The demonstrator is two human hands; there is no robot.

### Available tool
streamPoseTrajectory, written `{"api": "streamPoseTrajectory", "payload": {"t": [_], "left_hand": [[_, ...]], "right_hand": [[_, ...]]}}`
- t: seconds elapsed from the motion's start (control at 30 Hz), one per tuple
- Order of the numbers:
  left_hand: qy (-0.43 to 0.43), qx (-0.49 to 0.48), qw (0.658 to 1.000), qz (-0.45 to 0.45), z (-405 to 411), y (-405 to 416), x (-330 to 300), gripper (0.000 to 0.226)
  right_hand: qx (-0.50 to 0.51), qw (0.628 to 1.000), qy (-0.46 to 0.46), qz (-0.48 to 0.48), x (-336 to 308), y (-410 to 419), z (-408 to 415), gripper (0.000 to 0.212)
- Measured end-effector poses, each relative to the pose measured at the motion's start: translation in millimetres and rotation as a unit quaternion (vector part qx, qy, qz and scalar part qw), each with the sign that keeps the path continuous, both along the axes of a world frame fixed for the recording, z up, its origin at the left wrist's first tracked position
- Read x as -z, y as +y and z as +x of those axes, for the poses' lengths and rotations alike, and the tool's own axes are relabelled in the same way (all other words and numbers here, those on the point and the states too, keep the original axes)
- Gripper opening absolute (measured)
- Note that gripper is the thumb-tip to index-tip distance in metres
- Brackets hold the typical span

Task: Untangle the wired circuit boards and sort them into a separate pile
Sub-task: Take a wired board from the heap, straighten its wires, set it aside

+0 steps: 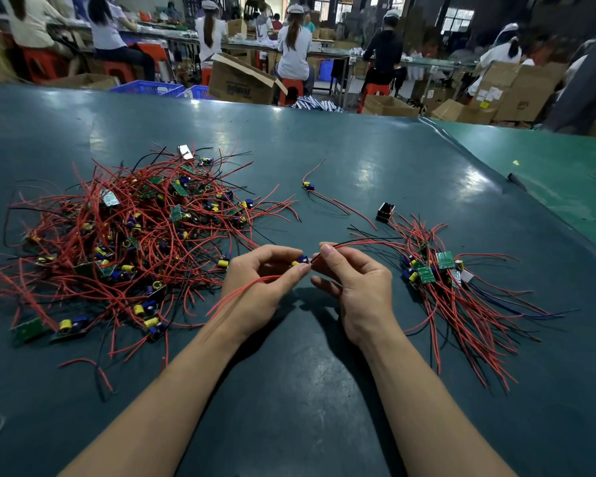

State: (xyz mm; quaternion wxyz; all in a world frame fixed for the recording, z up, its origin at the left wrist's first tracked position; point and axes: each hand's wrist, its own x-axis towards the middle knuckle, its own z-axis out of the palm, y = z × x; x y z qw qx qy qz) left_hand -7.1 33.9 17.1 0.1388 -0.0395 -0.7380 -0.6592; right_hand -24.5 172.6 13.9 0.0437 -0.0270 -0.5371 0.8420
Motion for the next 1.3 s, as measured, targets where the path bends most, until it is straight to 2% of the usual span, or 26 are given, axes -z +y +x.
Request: {"api": "streamPoseTrajectory", "payload": {"t": [0.3,0.53,0.73,0.8,0.87,0.93,1.0,1.1,1.17,1.23,1.3], "left_hand": [[0.097,-0.058,0.994,-0.01,5,1,-3,0.02],[0.112,-0.055,0.992,-0.011,6,-1,-5,0.02],[0.098,-0.036,0.994,0.019,7,1,-8,0.022],[0.081,-0.039,0.995,0.049,7,-2,-9,0.021],[0.047,-0.056,0.988,0.135,4,-11,-9,0.022],[-0.005,-0.047,0.97,0.238,1,-17,-11,0.025],[-0.053,0.018,0.948,0.314,0,-15,-13,0.031],[-0.111,0.112,0.909,0.385,0,-12,-14,0.042],[-0.137,0.133,0.886,0.422,-1,-16,-14,0.036],[-0.14,0.138,0.87,0.453,-1,-19,-16,0.032],[-0.136,0.143,0.855,0.48,0,-19,-17,0.039]], "right_hand": [[0.121,0.991,-0.008,0.058,-1,7,-6,0.014],[0.227,0.973,-0.026,0.012,-2,25,-12,0.015],[0.275,0.961,-0.03,-0.02,0,28,-12,0.016],[0.297,0.953,-0.037,-0.058,-1,32,-12,0.017],[0.302,0.948,-0.039,-0.089,-3,38,-13,0.019],[0.265,0.962,-0.036,-0.046,-4,36,-13,0.018],[0.199,0.98,-0.027,-0.013,-4,26,-9,0.016],[0.06,0.995,-0.055,-0.057,-8,17,-6,0.015],[-0.032,0.993,-0.081,-0.075,-10,19,-3,0.019],[-0.083,0.989,-0.09,-0.078,-10,21,-2,0.026],[-0.101,0.988,-0.088,-0.07,-10,23,-1,0.026]]}}
